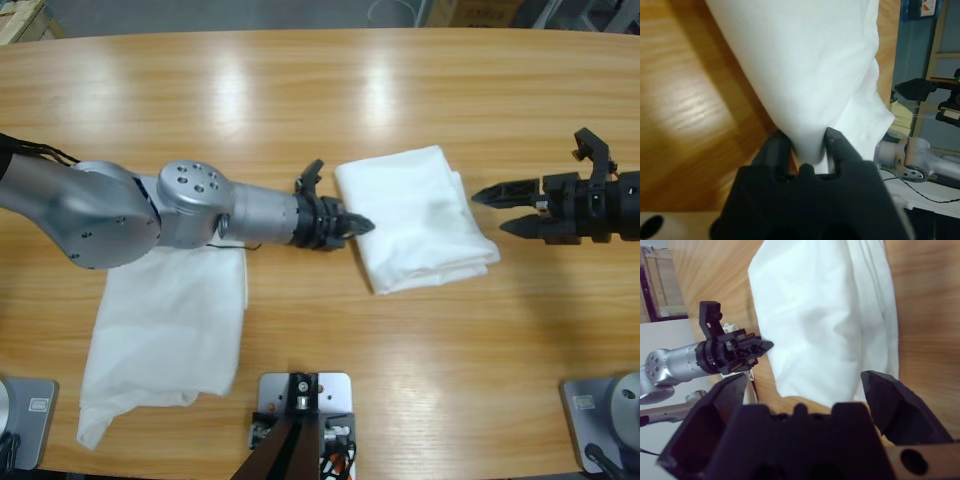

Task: Fold clothes

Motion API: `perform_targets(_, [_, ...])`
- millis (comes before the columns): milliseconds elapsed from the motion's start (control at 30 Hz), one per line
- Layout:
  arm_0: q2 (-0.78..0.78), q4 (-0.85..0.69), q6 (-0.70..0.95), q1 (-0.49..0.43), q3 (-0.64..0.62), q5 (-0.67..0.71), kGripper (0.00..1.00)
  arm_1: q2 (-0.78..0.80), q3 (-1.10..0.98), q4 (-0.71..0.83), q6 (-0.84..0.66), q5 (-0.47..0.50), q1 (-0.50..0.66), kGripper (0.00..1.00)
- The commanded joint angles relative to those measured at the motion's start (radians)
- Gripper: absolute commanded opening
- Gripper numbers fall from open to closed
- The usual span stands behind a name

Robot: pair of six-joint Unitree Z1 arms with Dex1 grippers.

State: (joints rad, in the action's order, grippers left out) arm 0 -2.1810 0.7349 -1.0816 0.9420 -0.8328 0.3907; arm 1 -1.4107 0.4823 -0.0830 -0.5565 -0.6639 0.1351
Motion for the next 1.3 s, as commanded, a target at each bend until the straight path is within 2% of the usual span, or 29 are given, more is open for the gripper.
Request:
perform_targets(33, [-0.037,-0.014,0.103,-0.021,0.052,0.013,0.0,-0.104,-0.05,0.045,-0.011,-0.016,-0.045,0.918])
perform_targets(267, [-0.036,-0.013,0.106,-0.038,0.069,0.018,0.0,-0.343,-0.11,0.22,-0.017,0.005,-0.08,0.913])
perform_targets(500, [-0.035,-0.015,0.106,-0.049,0.072,0.025,0.0,-0.334,-0.135,0.244,-0.023,-0.045,-0.077,0.893])
perform_targets(633, [-0.036,-0.015,0.106,-0.049,0.072,0.025,0.0,-0.342,-0.139,0.251,-0.048,-0.063,-0.006,0.872])
perform_targets(733, [-0.036,-0.015,0.106,-0.049,0.072,0.025,0.0,-0.403,-0.155,0.34,-0.098,-0.051,0.079,0.872])
perform_targets(1067, [-0.036,-0.015,0.104,-0.049,0.072,0.026,0.0,-0.556,-0.16,0.553,-0.184,-0.048,0.148,0.866])
perform_targets(1100, [-0.036,-0.015,0.104,-0.05,0.072,0.026,0.0,-0.562,-0.16,0.571,-0.19,-0.048,0.149,0.838])
perform_targets(1167, [-0.037,-0.015,0.104,-0.05,0.072,0.026,0.0,-0.564,-0.162,0.586,-0.195,-0.049,0.149,0.619])
perform_targets(1200, [-0.037,-0.015,0.104,-0.05,0.072,0.026,0.0,-0.564,-0.163,0.588,-0.195,-0.049,0.149,0.568])
perform_targets(1233, [-0.037,-0.015,0.104,-0.05,0.072,0.026,0.0,-0.566,-0.171,0.603,-0.195,-0.05,0.15,0.562])
perform_targets(1300, [-0.037,-0.014,0.104,-0.049,0.072,0.026,0.0,-0.579,-0.181,0.635,-0.197,-0.056,0.153,0.381])
